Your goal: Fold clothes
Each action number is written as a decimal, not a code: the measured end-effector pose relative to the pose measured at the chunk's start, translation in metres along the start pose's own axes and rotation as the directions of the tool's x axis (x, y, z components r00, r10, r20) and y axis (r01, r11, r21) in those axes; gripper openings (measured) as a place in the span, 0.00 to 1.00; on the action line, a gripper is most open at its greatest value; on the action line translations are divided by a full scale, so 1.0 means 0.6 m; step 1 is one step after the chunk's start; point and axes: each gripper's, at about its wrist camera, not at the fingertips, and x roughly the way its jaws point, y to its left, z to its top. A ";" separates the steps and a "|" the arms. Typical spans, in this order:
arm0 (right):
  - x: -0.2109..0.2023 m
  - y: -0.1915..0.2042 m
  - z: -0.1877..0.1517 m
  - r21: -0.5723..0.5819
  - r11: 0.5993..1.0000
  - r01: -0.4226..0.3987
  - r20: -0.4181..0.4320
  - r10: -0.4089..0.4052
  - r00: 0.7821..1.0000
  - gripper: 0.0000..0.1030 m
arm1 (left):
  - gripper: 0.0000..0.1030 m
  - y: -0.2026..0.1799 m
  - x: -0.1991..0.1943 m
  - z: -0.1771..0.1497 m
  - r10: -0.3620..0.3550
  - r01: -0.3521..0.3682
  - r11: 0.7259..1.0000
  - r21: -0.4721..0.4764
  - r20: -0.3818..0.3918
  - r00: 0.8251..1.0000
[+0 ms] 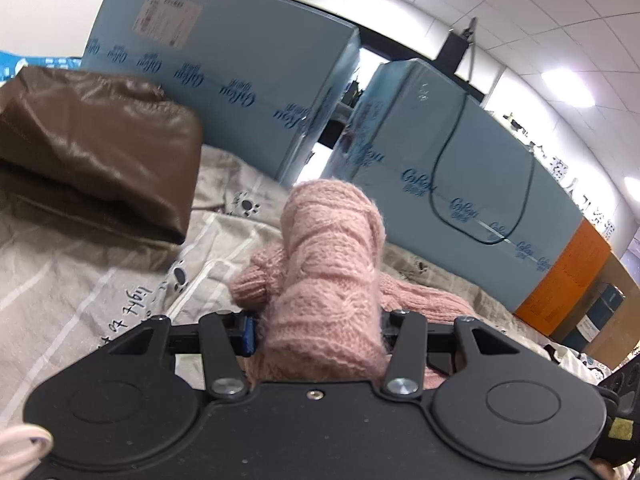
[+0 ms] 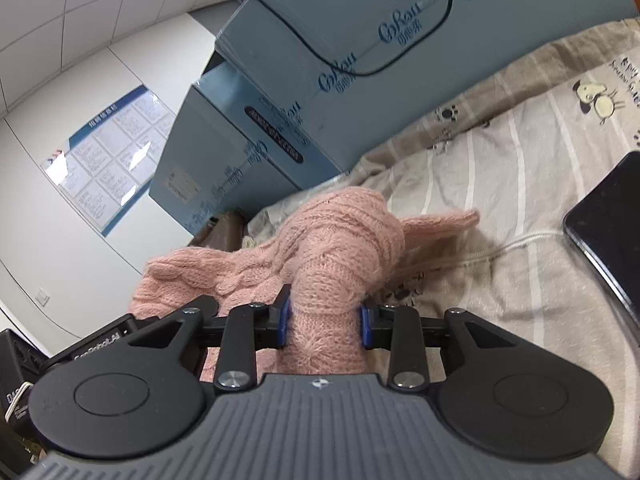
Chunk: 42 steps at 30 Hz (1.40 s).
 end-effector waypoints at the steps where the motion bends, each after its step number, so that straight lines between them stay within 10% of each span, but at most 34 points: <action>1: -0.005 0.001 0.001 -0.002 1.000 -0.004 0.007 0.004 1.000 0.27 | 0.47 -0.005 -0.004 0.001 -0.002 0.002 1.000 0.006 0.006 1.000; 19: -0.148 0.008 0.048 -0.121 0.991 0.053 0.158 -0.034 0.987 0.27 | 0.47 -0.146 -0.044 0.005 -0.147 0.138 0.983 0.125 0.066 0.987; 42: -0.361 -0.212 0.172 -0.015 0.956 0.294 0.354 -0.270 0.895 0.27 | 0.47 -0.475 0.115 -0.086 -0.334 0.347 0.900 0.264 -0.094 0.938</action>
